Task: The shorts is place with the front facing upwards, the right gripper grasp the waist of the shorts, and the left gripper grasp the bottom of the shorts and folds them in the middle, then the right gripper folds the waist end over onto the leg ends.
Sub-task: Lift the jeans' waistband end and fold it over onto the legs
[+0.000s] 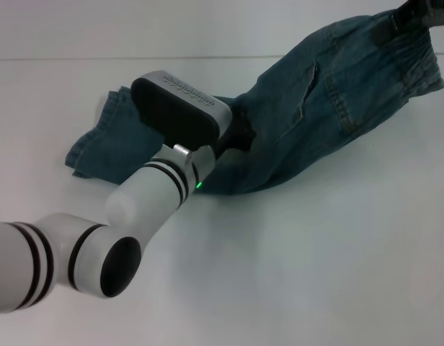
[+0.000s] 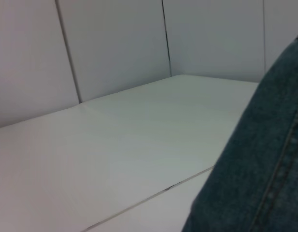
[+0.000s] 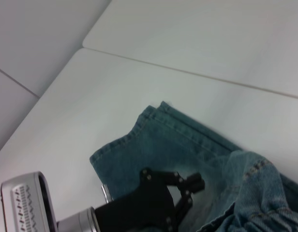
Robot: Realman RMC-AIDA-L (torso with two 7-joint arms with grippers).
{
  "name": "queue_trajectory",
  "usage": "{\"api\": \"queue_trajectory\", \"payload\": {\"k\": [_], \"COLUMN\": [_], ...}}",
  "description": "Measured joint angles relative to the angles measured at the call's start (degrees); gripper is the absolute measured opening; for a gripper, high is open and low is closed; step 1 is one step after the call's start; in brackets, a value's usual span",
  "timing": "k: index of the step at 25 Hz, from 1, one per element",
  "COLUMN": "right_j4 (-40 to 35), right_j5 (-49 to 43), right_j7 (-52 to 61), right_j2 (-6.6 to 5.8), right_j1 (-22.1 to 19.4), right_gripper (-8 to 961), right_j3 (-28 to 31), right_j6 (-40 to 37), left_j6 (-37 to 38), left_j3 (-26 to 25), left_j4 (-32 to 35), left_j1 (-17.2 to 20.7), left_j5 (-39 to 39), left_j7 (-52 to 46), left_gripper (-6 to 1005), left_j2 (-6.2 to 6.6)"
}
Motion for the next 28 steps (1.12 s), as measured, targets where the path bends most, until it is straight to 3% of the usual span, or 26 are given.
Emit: {"api": "queue_trajectory", "payload": {"k": [9,28], "right_j4": [-0.5,0.36], "right_j5": [1.55,2.47], "right_j7": [-0.29,-0.97], "right_j2": [0.25,3.55], "right_j1": [1.97,6.29], "right_gripper": [65,64], "right_j3": [0.31,-1.13], "right_j6": [0.39,0.85], "left_j6": [-2.09,-1.74], "left_j3": [-0.43,-4.16], "left_j4": [-3.32,-13.09], "left_j1": [-0.96,-0.76], "left_j5": [1.42,7.65], "left_j7": [0.05,0.05], "left_gripper": [47,51], "left_j2": [0.0,0.0]}}
